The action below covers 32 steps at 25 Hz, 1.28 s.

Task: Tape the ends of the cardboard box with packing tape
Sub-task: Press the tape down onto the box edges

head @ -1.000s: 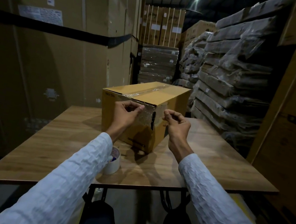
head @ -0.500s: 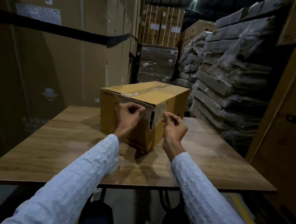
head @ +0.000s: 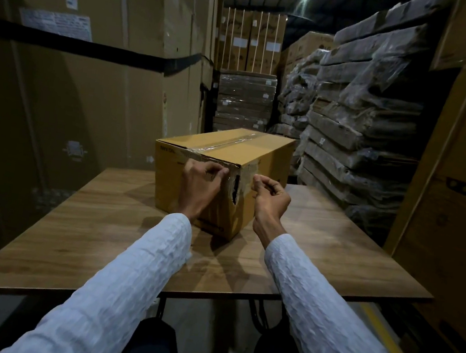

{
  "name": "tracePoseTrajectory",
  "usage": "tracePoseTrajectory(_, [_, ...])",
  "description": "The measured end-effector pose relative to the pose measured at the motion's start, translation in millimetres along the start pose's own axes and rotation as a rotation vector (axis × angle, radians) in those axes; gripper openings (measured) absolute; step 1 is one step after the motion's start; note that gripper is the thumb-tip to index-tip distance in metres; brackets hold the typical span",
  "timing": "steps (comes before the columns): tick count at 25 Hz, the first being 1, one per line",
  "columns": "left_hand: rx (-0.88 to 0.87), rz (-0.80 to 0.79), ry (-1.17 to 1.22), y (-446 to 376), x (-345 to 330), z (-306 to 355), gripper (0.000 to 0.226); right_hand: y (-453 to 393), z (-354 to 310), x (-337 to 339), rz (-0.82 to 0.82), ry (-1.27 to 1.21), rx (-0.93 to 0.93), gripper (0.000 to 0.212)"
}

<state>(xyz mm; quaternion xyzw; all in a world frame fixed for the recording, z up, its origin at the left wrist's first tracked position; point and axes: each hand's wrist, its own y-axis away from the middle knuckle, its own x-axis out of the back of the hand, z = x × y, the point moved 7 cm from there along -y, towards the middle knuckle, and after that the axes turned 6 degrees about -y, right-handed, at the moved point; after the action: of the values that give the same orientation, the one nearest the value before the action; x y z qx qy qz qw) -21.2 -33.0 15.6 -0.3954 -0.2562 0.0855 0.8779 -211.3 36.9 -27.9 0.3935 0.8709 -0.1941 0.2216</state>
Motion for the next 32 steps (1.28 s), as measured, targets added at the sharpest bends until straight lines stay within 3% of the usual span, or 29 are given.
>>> tracePoseTrajectory(6, [-0.167, 0.092, -0.296, -1.1, 10.8, 17.5, 0.023, 0.1, 2.6, -0.4, -0.018, 0.019, -0.009, 0.007])
tracePoseTrajectory(12, [-0.025, 0.056, -0.378, -8.3, 12.2, 3.6, 0.056, -2.5, 2.6, -0.5, -0.025, 0.009, -0.009, 0.006])
tracePoseTrajectory(15, [-0.164, 0.087, -0.499, -15.4, 14.8, 12.5, 0.071, -4.0, 4.3, -2.1, -0.034, -0.002, -0.024, 0.007])
tracePoseTrajectory(19, [-0.417, -0.172, -0.425, -19.5, 2.1, 19.5, 0.052, -6.5, 7.1, -1.1, -0.028, 0.004, -0.029, 0.008])
tracePoseTrajectory(23, [-0.298, -0.247, -0.254, -20.3, 0.8, 18.2, 0.039, -10.2, 7.0, -2.8, -0.035, 0.02, -0.023, 0.006])
tracePoseTrajectory(32, [-0.244, -0.271, -0.12, -20.5, 3.0, 20.8, 0.033, -15.8, 15.2, -16.4, -0.083, -0.002, -0.152, 0.008])
